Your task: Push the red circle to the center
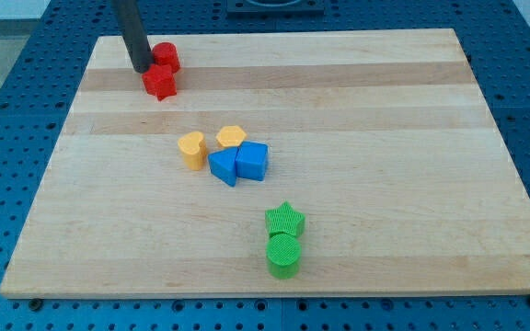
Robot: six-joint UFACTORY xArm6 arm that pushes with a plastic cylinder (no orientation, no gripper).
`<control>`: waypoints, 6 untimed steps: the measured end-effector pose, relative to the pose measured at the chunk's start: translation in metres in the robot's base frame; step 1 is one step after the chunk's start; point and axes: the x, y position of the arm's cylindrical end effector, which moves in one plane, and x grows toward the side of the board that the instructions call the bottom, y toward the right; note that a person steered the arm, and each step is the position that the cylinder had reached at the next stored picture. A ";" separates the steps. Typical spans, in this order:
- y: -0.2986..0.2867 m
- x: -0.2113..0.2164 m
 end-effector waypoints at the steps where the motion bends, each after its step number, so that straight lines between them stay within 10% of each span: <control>1: -0.012 -0.018; 6: 0.169 -0.021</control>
